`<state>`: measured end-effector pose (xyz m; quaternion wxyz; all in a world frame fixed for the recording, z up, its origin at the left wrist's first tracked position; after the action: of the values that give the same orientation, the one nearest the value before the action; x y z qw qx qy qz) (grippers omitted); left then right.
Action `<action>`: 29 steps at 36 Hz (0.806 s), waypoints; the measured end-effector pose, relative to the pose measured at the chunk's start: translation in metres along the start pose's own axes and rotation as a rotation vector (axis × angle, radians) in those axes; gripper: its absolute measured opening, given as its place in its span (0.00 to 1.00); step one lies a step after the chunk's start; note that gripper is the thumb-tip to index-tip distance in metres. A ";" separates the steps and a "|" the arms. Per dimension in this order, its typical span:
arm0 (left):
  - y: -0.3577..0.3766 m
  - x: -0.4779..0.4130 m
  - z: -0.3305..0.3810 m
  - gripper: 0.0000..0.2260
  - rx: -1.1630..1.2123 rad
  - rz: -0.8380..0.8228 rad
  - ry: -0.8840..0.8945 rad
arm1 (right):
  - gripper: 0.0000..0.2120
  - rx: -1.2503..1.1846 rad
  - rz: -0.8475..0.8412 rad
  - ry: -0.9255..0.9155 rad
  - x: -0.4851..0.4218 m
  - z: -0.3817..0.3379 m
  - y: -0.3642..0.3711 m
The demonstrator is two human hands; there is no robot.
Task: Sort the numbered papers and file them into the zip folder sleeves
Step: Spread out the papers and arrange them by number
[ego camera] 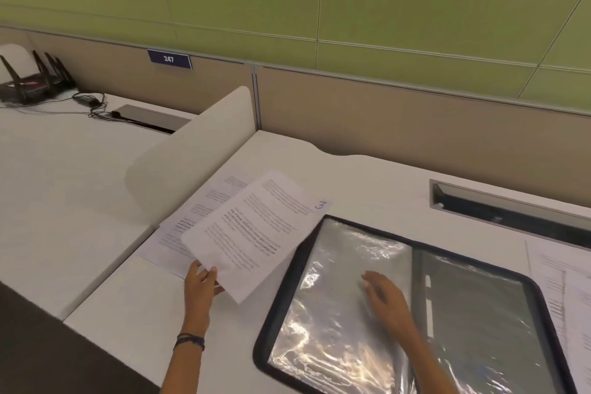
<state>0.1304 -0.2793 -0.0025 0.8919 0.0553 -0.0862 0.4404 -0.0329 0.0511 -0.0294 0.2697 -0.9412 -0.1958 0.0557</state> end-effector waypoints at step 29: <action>-0.091 -0.030 -0.027 0.19 -0.005 0.377 -0.120 | 0.12 0.292 -0.028 -0.168 0.006 0.020 0.003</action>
<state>0.1878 -0.3529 -0.0374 0.7871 0.0620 -0.1490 0.5954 -0.0302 0.0609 -0.0477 0.3871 -0.8812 -0.2205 0.1582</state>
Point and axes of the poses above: each hand's wrist, its own x-axis away from the middle knuckle, its own y-axis out of the palm, z = x × y, the point moved 2 cm from there along -x, towards the middle knuckle, and after that the axes turned 1 degree about -z, right-handed, at the moved point
